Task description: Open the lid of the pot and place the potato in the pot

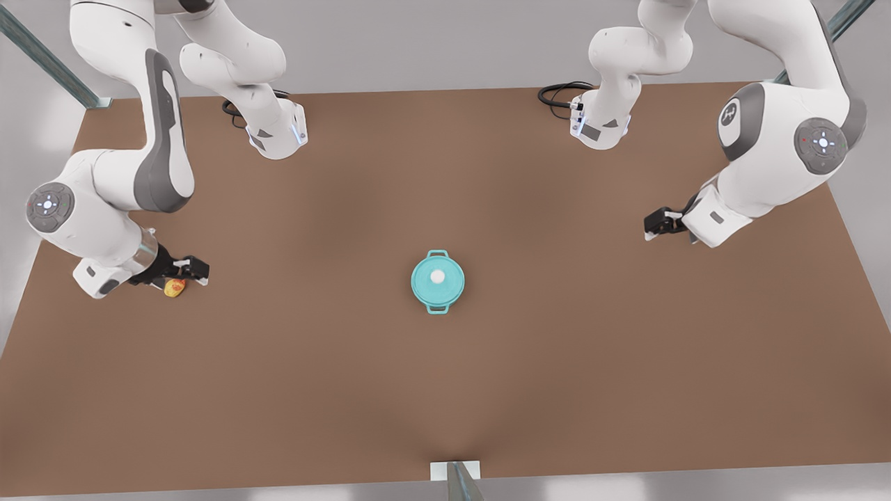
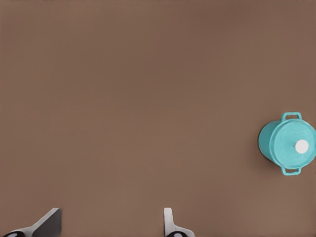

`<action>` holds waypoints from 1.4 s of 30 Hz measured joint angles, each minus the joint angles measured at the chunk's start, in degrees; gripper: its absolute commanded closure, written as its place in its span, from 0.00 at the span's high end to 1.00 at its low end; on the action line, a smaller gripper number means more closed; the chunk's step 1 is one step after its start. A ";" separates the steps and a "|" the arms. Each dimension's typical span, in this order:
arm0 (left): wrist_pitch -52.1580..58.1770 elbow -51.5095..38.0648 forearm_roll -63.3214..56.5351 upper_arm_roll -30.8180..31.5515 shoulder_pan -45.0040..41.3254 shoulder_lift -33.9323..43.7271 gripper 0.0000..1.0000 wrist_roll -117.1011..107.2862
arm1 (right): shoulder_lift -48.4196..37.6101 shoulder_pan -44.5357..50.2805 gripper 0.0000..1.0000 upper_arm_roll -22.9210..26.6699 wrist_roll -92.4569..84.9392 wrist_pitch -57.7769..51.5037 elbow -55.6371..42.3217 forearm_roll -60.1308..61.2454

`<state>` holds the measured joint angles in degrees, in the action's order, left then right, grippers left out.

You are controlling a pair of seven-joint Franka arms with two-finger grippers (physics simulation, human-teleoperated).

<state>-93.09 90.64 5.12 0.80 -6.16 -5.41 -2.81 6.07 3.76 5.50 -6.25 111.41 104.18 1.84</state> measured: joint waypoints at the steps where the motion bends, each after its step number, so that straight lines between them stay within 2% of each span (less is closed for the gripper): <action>1: -0.34 -0.11 -0.38 -0.03 0.56 -0.13 1.00 -0.08 | 0.03 0.40 1.00 -0.04 -0.26 0.50 0.00 -0.21; 3: -0.66 0.00 -1.04 0.04 1.70 -0.98 1.00 -0.33 | 0.11 0.78 1.00 -0.02 -0.74 0.96 0.00 -1.17; 5: -0.66 -1.54 -2.13 4.33 2.17 -3.33 1.00 -1.08 | 0.36 0.58 1.00 0.01 -1.17 0.47 0.00 -2.56; 6: -0.70 -4.75 -3.42 6.56 -1.83 -6.33 1.00 -1.76 | 0.74 0.52 1.00 0.27 -1.38 0.05 0.00 -3.20; 9: -1.20 -11.11 -6.52 9.42 -22.47 -13.56 1.00 -6.11 | 2.32 -2.07 1.00 1.36 -2.16 -0.99 0.02 -4.36; 11: -2.65 -15.17 -8.17 9.85 -30.57 -19.60 1.00 -10.59 | 3.39 -3.45 1.00 1.62 -2.60 -1.23 0.80 -5.38; 14: -9.32 -16.66 -9.22 9.48 -33.07 -29.26 1.00 -18.36 | 2.53 -2.89 1.00 3.00 -3.13 1.17 8.03 -6.32; 17: -16.08 -21.93 -10.27 5.04 -33.11 -36.98 1.00 -25.23 | 2.87 -3.98 1.00 3.92 -2.86 4.76 13.81 -6.66; 21: -22.54 -29.55 -10.94 4.12 -33.93 -43.71 1.00 -32.79 | 6.36 -7.18 1.00 4.21 -1.97 10.43 15.44 -6.93; 24: -25.25 -30.48 -11.98 4.26 -35.27 -45.31 1.00 -36.99 | 8.44 -8.99 1.00 4.40 -1.45 13.92 15.51 -7.03; 30: -23.01 -26.20 -14.34 5.97 -38.50 -45.00 1.00 -40.54 | 13.65 -11.15 1.00 4.35 -0.71 20.29 13.83 -7.13; 33: -25.06 -21.15 -15.90 5.93 -37.49 -44.31 1.00 -41.78 | 15.98 -12.94 1.00 4.13 -0.70 22.95 13.69 -7.15; 42: -28.86 -18.74 -17.15 5.88 -36.38 -44.14 1.00 -43.92 | 20.27 -15.09 1.00 3.78 -1.04 28.59 14.81 -7.12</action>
<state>-121.95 71.89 -12.03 6.67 -42.54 -49.55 -46.73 26.34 -11.33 9.28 -7.29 140.00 118.98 -5.27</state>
